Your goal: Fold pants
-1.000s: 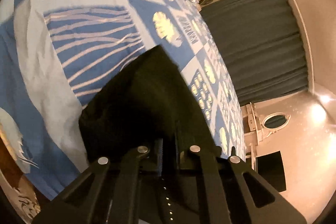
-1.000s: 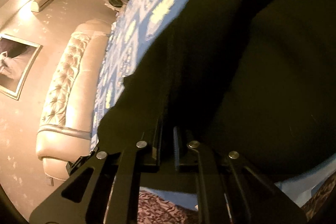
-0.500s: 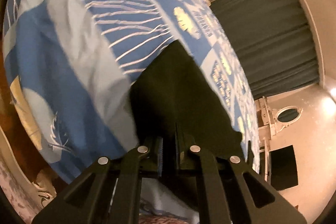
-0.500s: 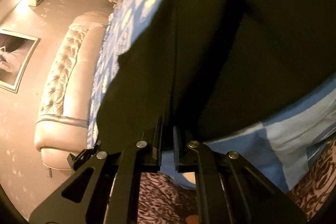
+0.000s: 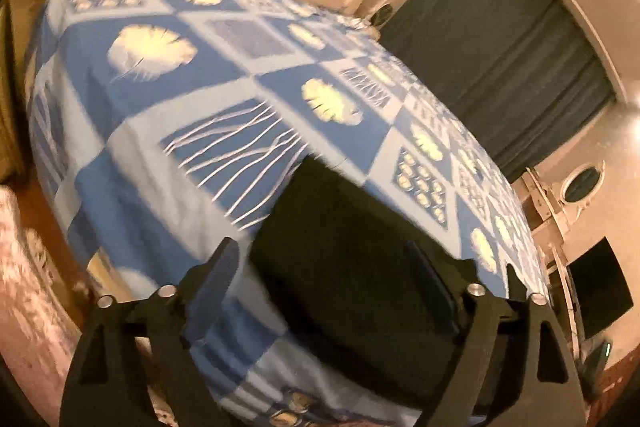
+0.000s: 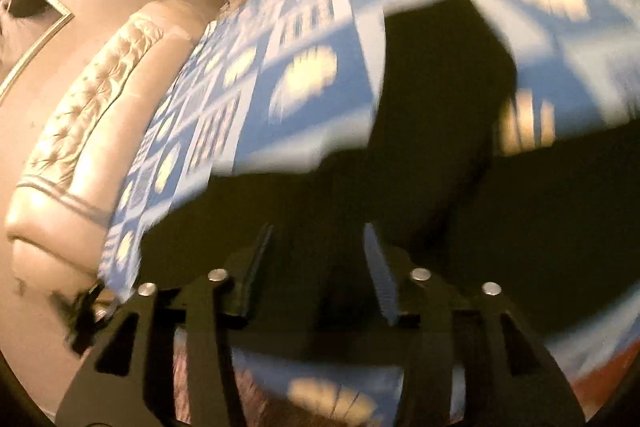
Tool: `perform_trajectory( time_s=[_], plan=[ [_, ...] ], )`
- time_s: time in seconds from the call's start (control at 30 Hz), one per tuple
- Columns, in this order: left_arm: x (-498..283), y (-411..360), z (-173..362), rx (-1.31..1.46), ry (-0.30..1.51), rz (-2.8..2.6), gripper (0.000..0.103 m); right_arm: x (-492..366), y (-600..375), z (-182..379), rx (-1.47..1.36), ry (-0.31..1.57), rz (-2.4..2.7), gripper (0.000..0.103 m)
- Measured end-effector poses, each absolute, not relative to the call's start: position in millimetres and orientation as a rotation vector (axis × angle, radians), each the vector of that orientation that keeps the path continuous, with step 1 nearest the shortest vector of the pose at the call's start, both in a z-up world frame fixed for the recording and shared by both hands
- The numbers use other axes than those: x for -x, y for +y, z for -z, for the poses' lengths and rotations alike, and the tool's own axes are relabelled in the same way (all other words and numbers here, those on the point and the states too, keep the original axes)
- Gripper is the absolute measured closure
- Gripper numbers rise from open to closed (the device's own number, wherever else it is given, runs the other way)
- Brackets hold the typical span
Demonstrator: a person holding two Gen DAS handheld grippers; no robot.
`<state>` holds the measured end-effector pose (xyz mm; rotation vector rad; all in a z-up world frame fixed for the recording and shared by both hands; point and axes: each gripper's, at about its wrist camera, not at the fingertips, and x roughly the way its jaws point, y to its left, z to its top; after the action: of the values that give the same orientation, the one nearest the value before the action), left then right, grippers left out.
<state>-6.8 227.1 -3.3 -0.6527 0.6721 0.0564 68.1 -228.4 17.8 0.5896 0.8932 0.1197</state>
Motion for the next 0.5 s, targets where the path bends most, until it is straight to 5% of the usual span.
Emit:
perform_trajectory(
  time_s=[0.27,0.5],
  plan=[
    [-33.0,174.5,15.5,0.712,0.8,0.113,0.018,-284.7,-266.7,-11.4,-0.295,1.008,0.162,0.055],
    [-41.2,149.2,44.6,0.767,0.897,0.124,0.018,-363.0,-272.3,50.3,-0.197,1.164,0.308,0.056]
  ],
)
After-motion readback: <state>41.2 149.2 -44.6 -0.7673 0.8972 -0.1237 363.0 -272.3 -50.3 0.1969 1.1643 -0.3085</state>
